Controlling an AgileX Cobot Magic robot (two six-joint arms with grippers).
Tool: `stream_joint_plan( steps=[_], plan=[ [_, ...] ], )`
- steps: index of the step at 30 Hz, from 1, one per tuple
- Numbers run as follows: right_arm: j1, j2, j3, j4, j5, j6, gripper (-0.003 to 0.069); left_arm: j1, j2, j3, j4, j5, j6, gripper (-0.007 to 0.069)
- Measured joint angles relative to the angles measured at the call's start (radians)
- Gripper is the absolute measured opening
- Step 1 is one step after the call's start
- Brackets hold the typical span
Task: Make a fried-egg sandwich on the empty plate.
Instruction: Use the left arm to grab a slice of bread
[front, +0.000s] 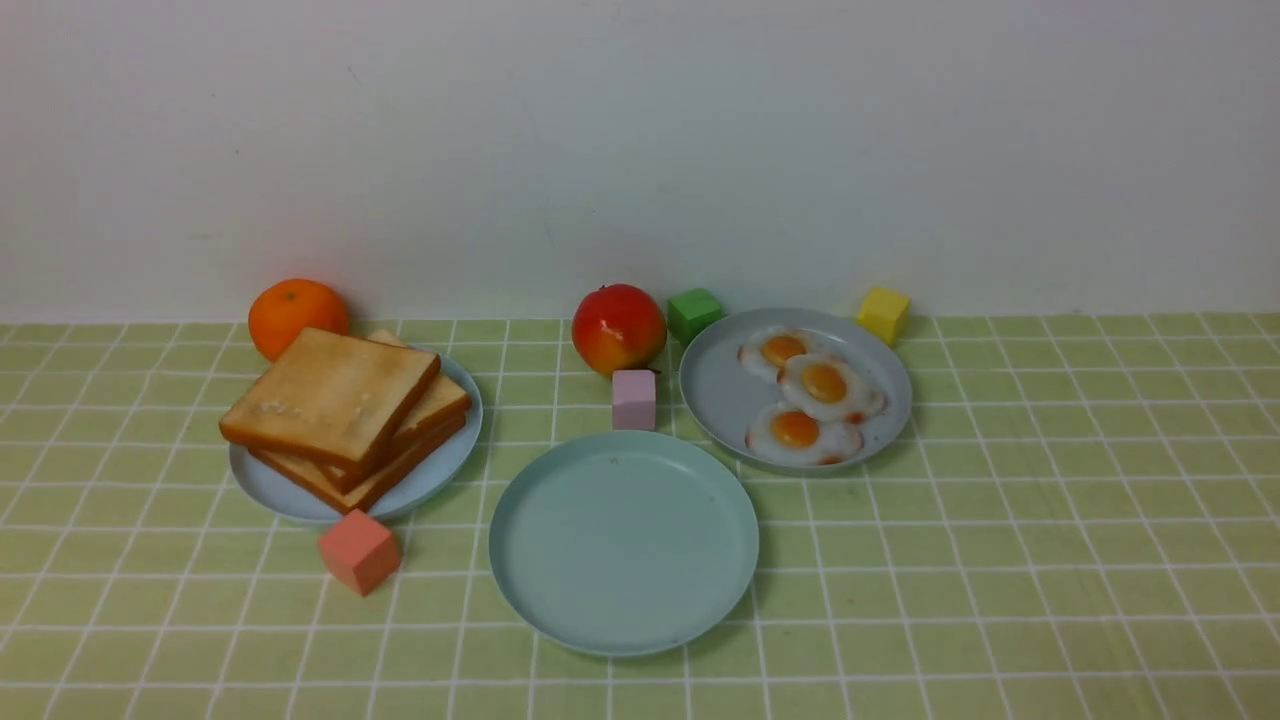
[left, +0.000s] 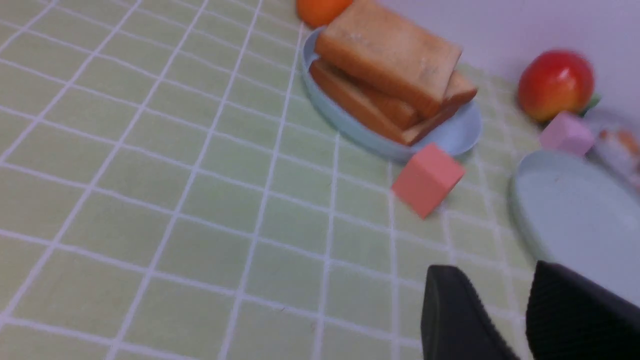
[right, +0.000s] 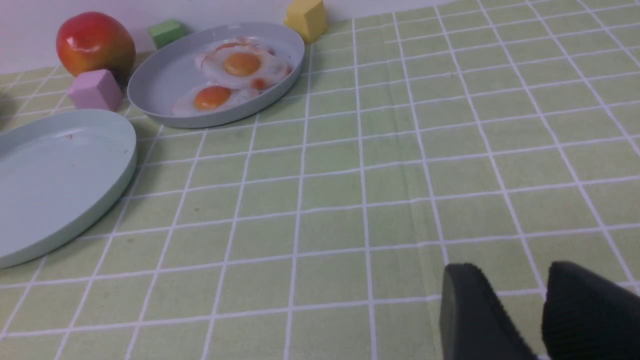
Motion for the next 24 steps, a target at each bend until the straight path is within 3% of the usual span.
stream_joint_plan(
  steps=[5, 8, 11, 13, 17, 20, 24],
  plan=[
    [0.000, 0.000, 0.000, 0.000, 0.000, 0.000, 0.0241, 0.000, 0.000, 0.000, -0.296, -0.186, -0.194, 0.0238],
    [0.000, 0.000, 0.000, 0.000, 0.000, 0.000, 0.0241, 0.000, 0.000, 0.000, -0.413, -0.264, -0.249, 0.0238],
    [0.000, 0.000, 0.000, 0.000, 0.000, 0.000, 0.0241, 0.000, 0.000, 0.000, -0.443, -0.285, -0.258, 0.0230],
    [0.000, 0.000, 0.000, 0.000, 0.000, 0.000, 0.0241, 0.000, 0.000, -0.032, -0.445, -0.220, -0.252, 0.0200],
    [0.000, -0.001, 0.000, 0.000, 0.000, 0.000, 0.0241, 0.000, 0.044, -0.154, -0.399, -0.052, -0.141, 0.0124],
    [0.000, -0.001, 0.000, 0.000, 0.000, 0.000, 0.0241, -0.002, 0.213, -0.314, -0.374, 0.191, 0.073, 0.0057],
    [0.000, -0.001, 0.000, 0.000, 0.000, 0.000, 0.0241, -0.073, 0.457, -0.537, -0.357, 0.417, 0.307, 0.0028]
  ],
)
